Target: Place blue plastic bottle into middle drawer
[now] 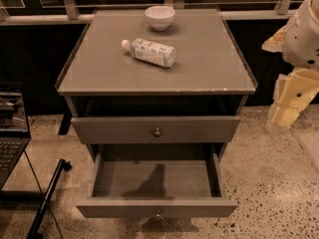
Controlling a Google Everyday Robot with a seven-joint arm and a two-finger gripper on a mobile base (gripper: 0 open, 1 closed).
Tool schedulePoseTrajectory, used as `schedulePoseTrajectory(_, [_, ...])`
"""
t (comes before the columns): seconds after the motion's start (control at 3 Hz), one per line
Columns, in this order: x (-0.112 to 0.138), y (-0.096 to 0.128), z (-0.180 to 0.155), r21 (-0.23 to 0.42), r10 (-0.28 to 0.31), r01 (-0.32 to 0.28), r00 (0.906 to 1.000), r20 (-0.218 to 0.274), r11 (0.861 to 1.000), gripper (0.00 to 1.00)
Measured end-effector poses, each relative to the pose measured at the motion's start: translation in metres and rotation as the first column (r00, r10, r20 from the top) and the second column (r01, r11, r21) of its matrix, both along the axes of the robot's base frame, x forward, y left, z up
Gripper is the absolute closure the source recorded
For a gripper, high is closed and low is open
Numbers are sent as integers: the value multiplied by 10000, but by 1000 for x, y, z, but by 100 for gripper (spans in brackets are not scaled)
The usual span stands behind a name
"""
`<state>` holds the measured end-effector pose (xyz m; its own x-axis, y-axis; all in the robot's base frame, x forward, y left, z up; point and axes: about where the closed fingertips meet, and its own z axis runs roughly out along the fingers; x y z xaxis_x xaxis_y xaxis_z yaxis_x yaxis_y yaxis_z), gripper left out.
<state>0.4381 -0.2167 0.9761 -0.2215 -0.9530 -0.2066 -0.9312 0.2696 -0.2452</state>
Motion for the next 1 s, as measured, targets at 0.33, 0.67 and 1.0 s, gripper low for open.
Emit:
schedulePoseTrajectory(0.33, [3,0,1,46,2,-3,9999,112,10000,0])
schedulePoseTrajectory(0.67, [26,4,-5,712,20,-51,9990,446,9975,0])
schedulePoseTrajectory(1.0, [64,11,-17,1878,-169,26,9971,746,9822,0])
